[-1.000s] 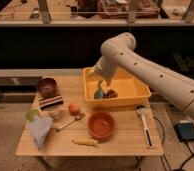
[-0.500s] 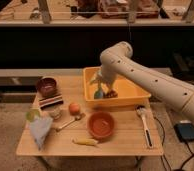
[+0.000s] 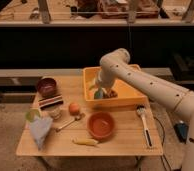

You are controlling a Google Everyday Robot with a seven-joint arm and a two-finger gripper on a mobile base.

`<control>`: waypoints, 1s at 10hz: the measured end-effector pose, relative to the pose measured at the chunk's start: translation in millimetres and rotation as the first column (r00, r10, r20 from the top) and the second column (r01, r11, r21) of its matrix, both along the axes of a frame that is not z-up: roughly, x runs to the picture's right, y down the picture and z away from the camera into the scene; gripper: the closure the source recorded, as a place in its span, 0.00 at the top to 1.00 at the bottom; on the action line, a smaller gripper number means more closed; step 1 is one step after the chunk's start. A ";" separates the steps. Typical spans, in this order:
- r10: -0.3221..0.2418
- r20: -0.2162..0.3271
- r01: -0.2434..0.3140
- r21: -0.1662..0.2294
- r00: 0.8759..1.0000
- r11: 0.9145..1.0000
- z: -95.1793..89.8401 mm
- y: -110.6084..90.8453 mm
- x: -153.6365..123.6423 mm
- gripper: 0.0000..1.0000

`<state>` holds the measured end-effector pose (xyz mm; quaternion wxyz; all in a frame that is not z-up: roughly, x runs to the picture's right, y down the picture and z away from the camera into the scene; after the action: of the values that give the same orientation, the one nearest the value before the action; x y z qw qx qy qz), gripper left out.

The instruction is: Wipe red bowl with sponge

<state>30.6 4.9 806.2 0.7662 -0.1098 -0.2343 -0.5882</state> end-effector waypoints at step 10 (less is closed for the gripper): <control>-0.016 -0.004 0.015 -0.082 1.000 0.997 72.3 34.4 4.4 0.65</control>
<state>35.0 39.3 878.5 0.7571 -0.1443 -0.2555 -0.5838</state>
